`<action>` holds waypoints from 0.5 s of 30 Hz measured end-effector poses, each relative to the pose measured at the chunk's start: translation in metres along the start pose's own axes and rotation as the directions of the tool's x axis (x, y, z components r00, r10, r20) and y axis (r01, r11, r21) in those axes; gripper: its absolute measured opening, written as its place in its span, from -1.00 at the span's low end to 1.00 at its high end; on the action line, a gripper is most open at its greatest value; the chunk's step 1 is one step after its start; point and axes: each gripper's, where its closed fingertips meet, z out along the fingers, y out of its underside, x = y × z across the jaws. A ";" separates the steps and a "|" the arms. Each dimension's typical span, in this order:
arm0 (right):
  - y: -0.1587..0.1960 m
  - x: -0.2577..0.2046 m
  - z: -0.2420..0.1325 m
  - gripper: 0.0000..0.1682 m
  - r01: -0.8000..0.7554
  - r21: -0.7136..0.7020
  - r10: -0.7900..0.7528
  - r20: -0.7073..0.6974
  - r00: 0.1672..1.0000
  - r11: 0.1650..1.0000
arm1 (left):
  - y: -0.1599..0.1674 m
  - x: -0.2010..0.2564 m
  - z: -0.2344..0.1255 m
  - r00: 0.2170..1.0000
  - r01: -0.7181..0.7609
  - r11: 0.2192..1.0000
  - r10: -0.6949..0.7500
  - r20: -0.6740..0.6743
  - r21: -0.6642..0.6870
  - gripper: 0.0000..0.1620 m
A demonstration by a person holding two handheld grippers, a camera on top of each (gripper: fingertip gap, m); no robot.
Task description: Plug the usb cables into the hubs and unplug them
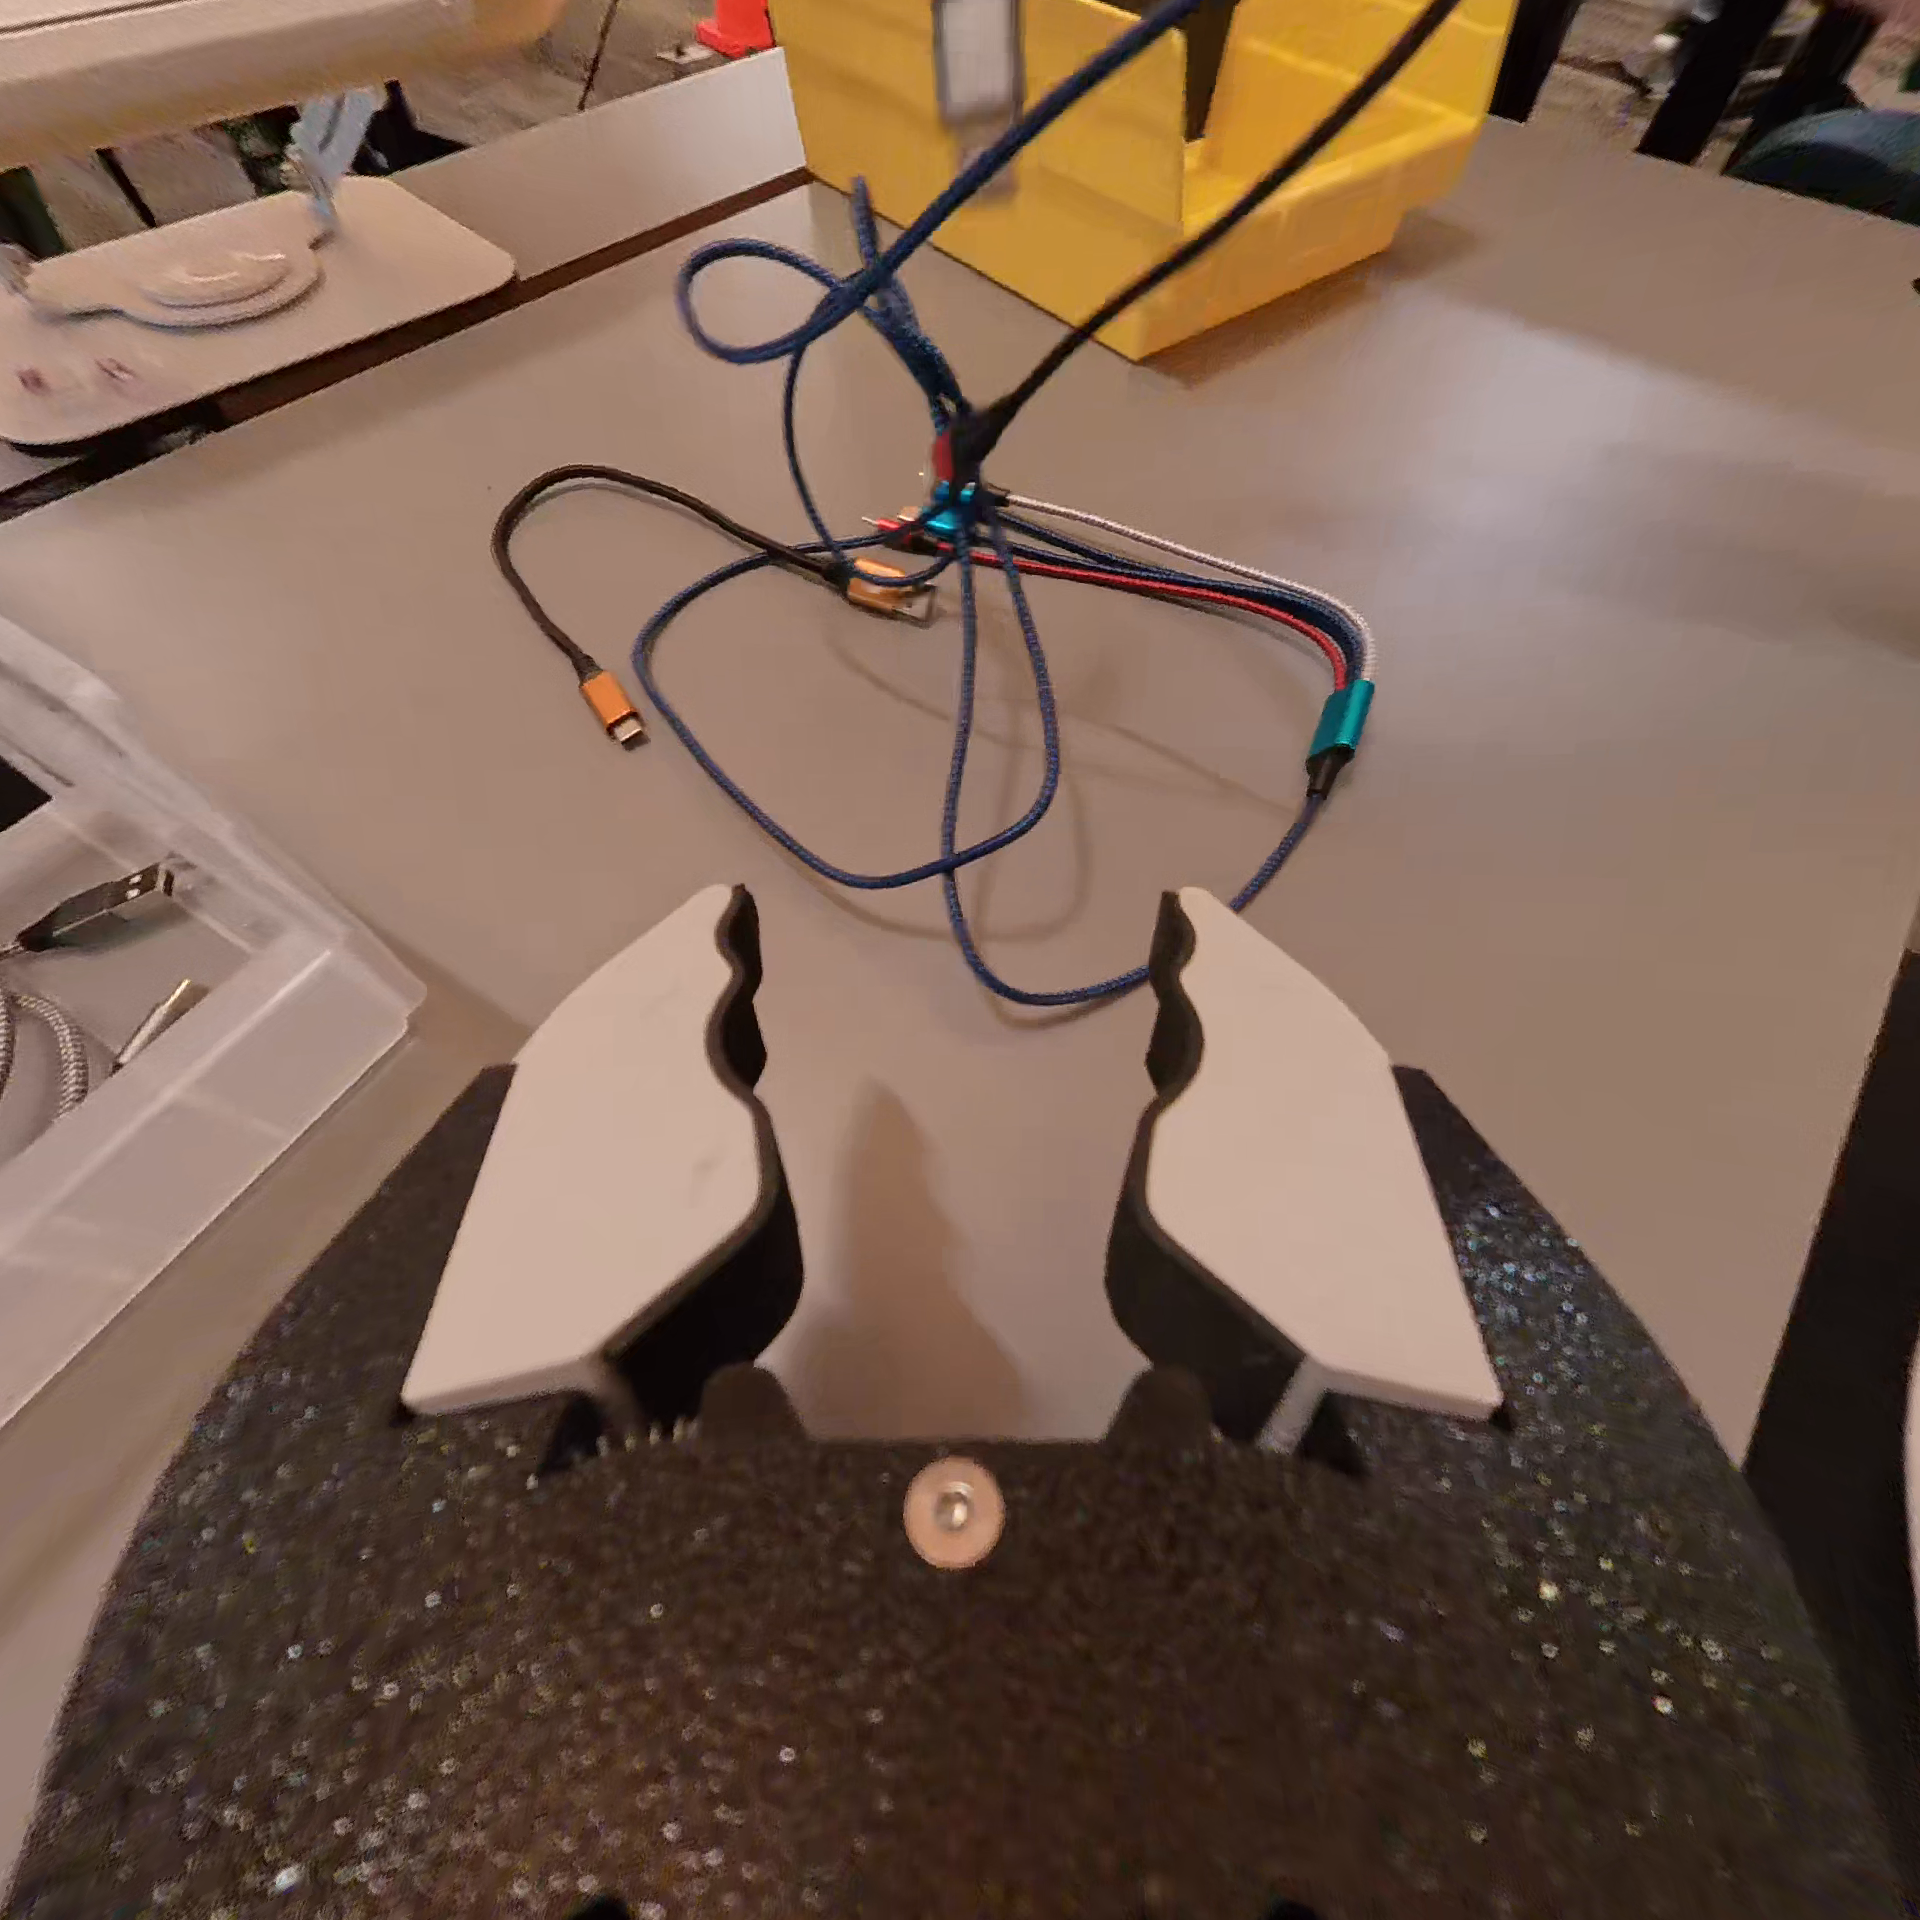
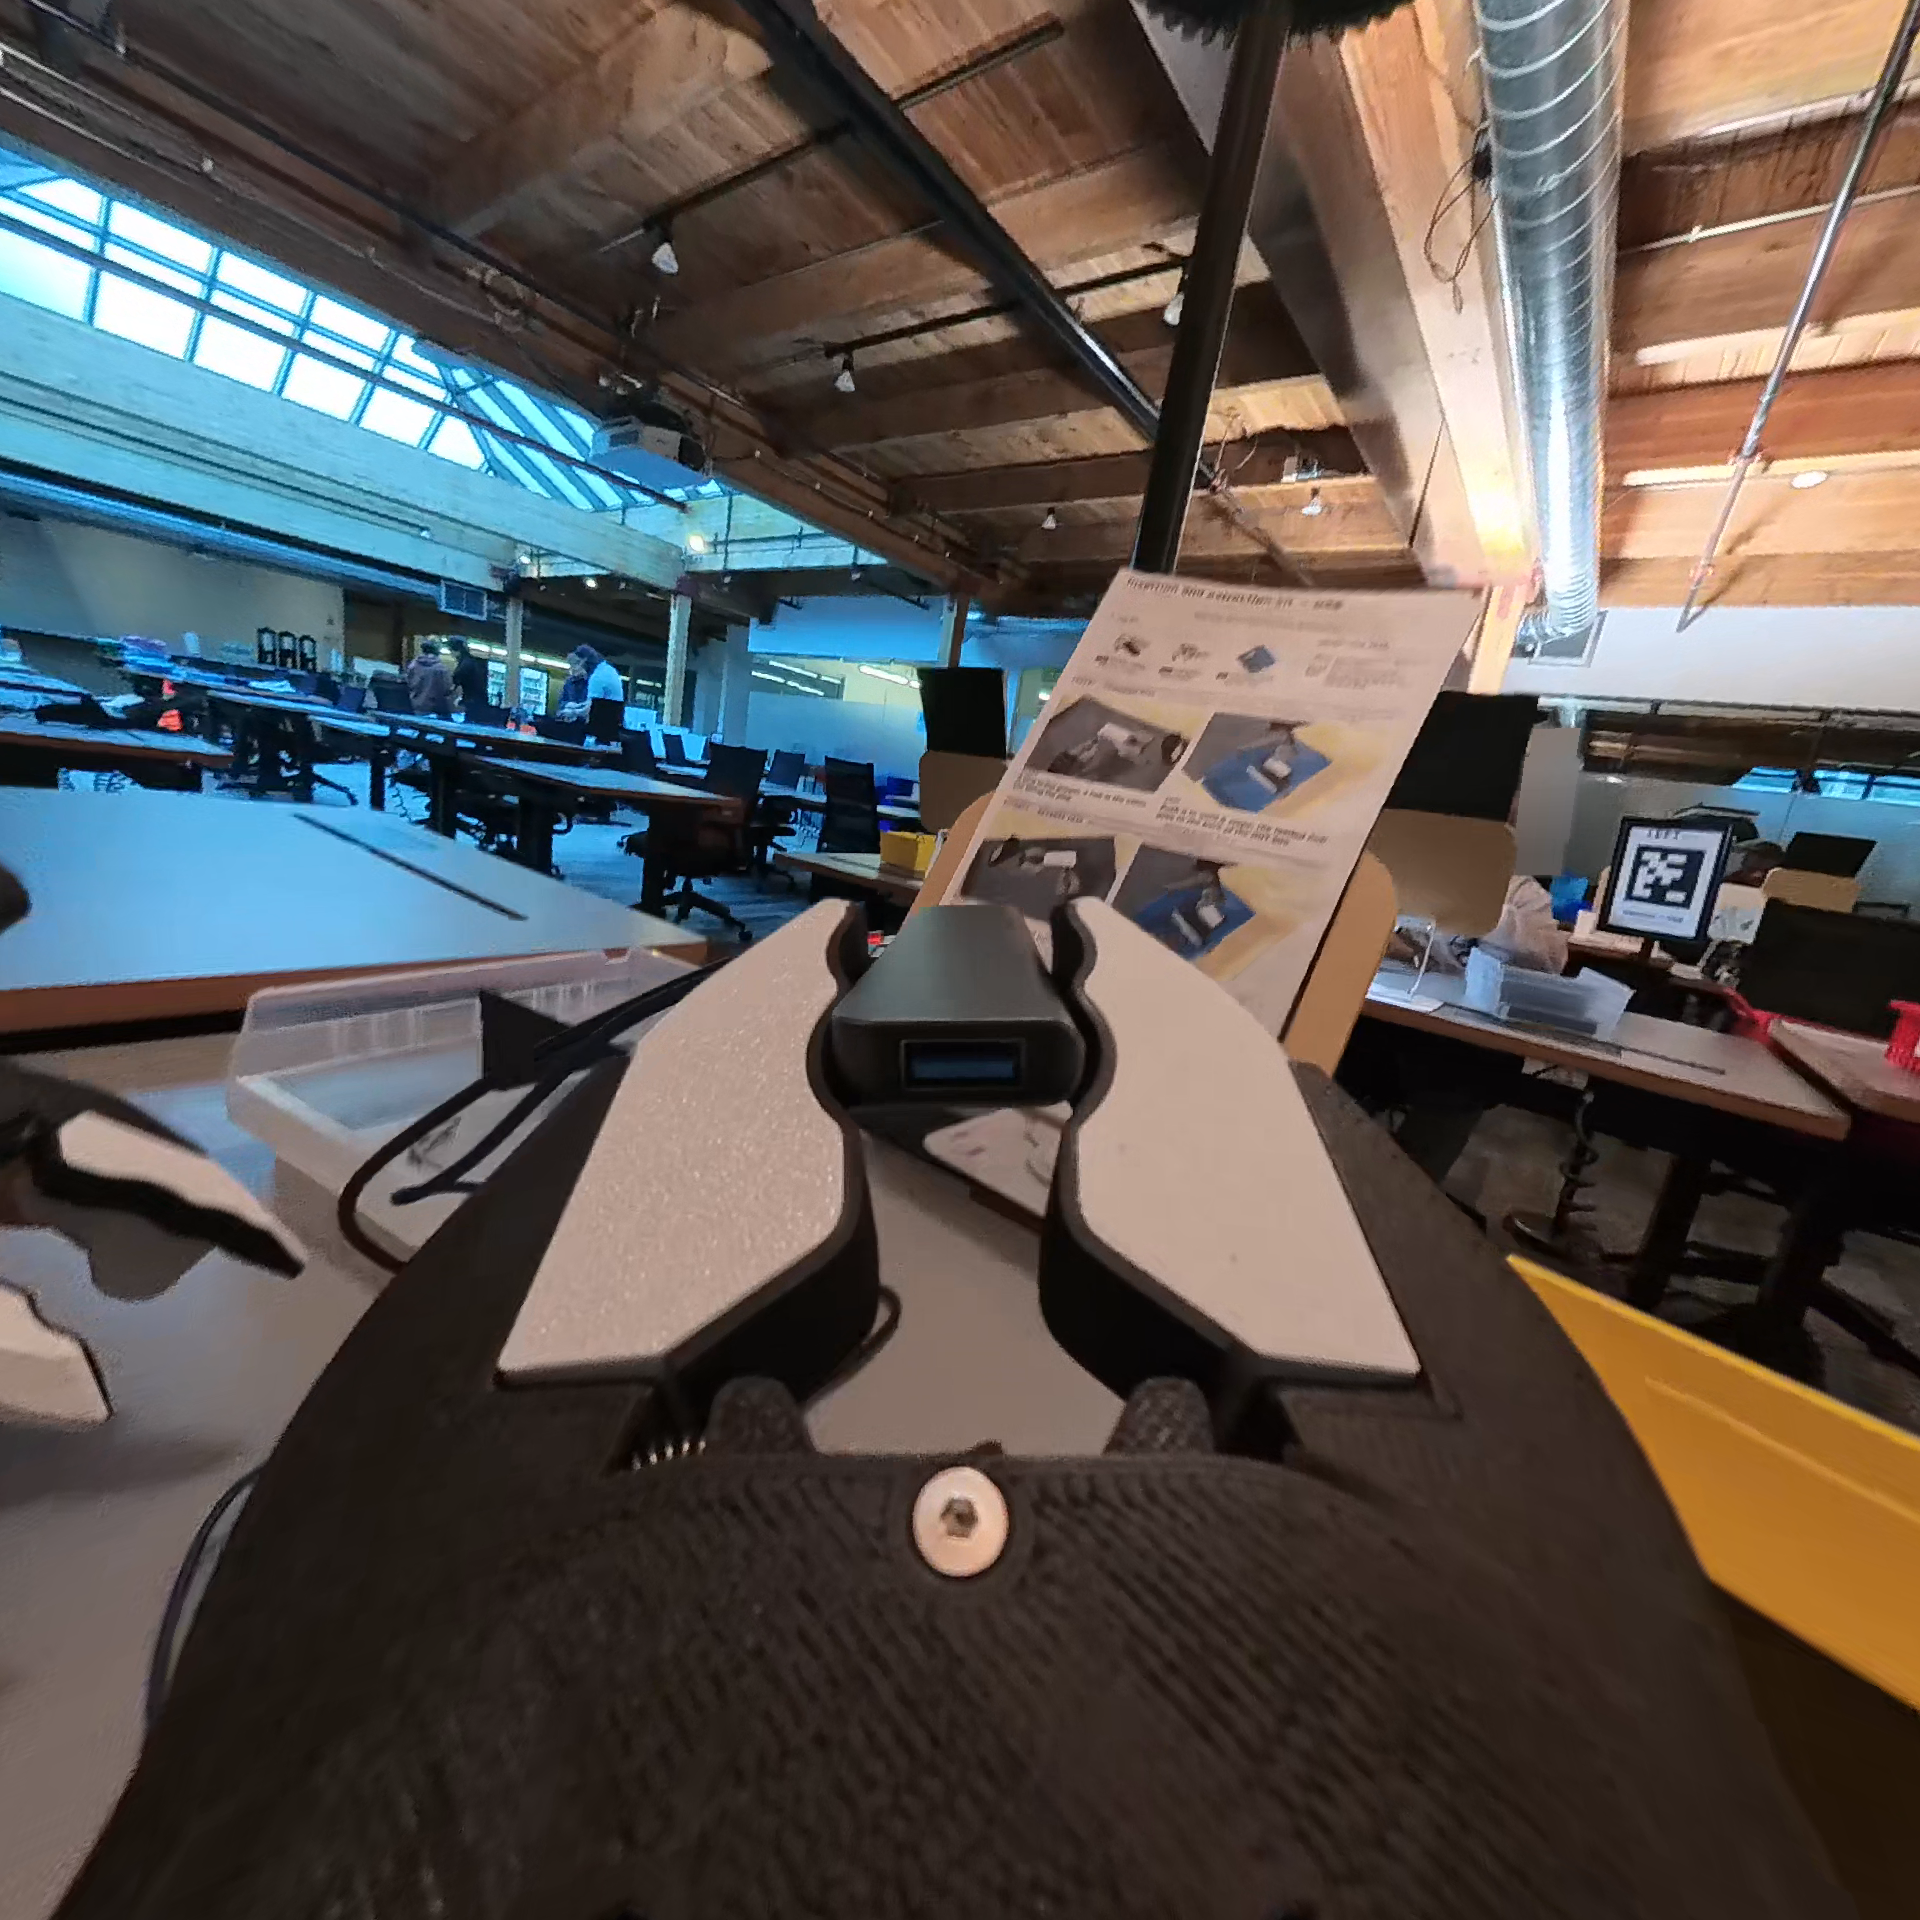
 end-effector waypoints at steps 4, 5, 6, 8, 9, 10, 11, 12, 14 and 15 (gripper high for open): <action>-0.053 0.019 0.019 -0.58 0.004 0.053 -0.005 0.027 1.000 0.999 | 0.002 -0.010 0.003 0.998 0.059 0.997 -0.059 0.018 0.040 -0.14; -0.070 0.025 0.023 -0.58 0.009 0.071 -0.011 0.035 0.999 0.997 | 0.002 -0.012 0.003 0.996 0.081 0.995 -0.082 0.022 0.057 -0.15; -0.091 0.033 0.027 -0.58 0.020 0.095 -0.023 0.031 0.999 0.995 | 0.002 -0.013 0.004 0.995 0.097 0.992 -0.099 0.024 0.075 -0.16; -0.132 0.048 0.037 -0.58 0.051 0.116 -0.055 0.027 0.998 0.992 | 0.004 -0.016 0.004 0.992 0.117 0.987 -0.121 0.031 0.107 -0.18; -0.151 0.056 0.043 -0.58 0.074 0.119 -0.077 0.021 0.997 0.990 | 0.005 -0.019 0.005 0.991 0.126 0.985 -0.131 0.040 0.118 -0.19; -0.169 0.065 0.049 -0.59 0.113 0.119 -0.115 0.007 0.993 0.986 | 0.007 -0.021 0.005 0.988 0.141 0.983 -0.147 0.044 0.120 -0.22; -0.182 0.075 0.056 -0.58 0.158 0.101 -0.157 -0.012 0.987 0.982 | 0.007 -0.023 0.005 0.986 0.154 0.981 -0.160 0.041 0.120 -0.23; -0.193 0.085 0.063 -0.58 0.196 0.083 -0.194 -0.031 0.981 0.977 | 0.007 -0.023 0.005 0.985 0.161 0.980 -0.167 0.037 0.120 -0.23; -0.210 0.102 0.074 -0.58 0.236 0.060 -0.234 -0.046 0.971 0.970 | 0.008 -0.026 0.006 0.982 0.179 0.977 -0.185 0.039 0.113 -0.25; -0.215 0.109 0.079 -0.58 0.248 0.038 -0.246 -0.045 0.968 0.968 | 0.008 -0.027 0.007 0.981 0.188 0.976 -0.193 0.035 0.106 -0.25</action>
